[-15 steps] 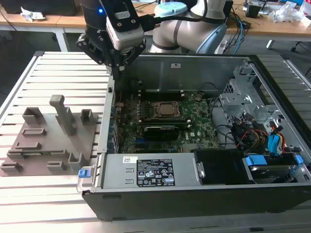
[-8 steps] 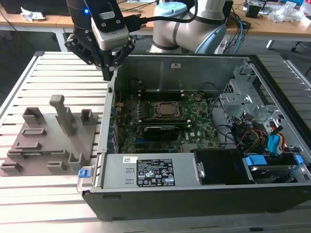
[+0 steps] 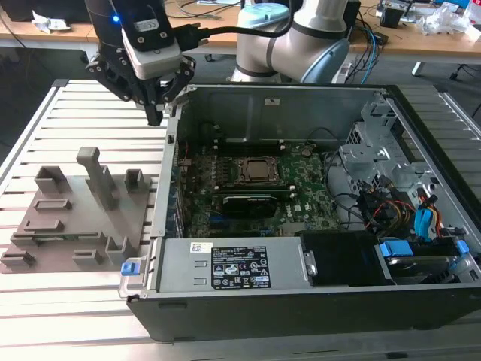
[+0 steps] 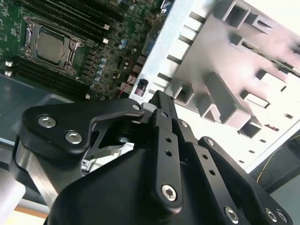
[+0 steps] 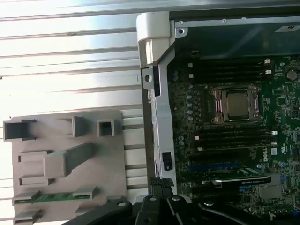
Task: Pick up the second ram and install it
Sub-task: 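Reach for the second ram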
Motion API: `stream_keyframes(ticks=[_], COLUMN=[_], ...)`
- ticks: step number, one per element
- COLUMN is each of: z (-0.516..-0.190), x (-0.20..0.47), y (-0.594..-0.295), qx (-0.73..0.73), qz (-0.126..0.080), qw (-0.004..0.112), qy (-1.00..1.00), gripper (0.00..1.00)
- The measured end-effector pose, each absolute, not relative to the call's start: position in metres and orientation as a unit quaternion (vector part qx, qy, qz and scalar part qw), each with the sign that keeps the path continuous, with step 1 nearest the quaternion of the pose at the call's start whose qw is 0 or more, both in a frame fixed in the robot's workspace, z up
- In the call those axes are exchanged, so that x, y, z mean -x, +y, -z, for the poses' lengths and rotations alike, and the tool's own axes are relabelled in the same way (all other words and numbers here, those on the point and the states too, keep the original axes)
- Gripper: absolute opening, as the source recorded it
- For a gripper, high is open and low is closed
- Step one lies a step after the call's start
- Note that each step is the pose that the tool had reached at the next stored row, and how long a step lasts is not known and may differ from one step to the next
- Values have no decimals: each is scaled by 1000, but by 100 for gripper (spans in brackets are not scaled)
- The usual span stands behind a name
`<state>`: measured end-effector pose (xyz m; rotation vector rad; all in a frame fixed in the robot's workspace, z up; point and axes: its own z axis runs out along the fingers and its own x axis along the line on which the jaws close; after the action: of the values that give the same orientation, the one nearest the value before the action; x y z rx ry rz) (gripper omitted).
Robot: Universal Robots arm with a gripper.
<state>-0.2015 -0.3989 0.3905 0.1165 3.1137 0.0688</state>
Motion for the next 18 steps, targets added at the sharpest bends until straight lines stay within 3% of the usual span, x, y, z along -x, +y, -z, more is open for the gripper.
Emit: stream_keyframes(ticks=[18], z=[-390], x=[237], y=[-399], qx=[-37], qz=[-22], qw=[12], qy=[999], gripper=[11])
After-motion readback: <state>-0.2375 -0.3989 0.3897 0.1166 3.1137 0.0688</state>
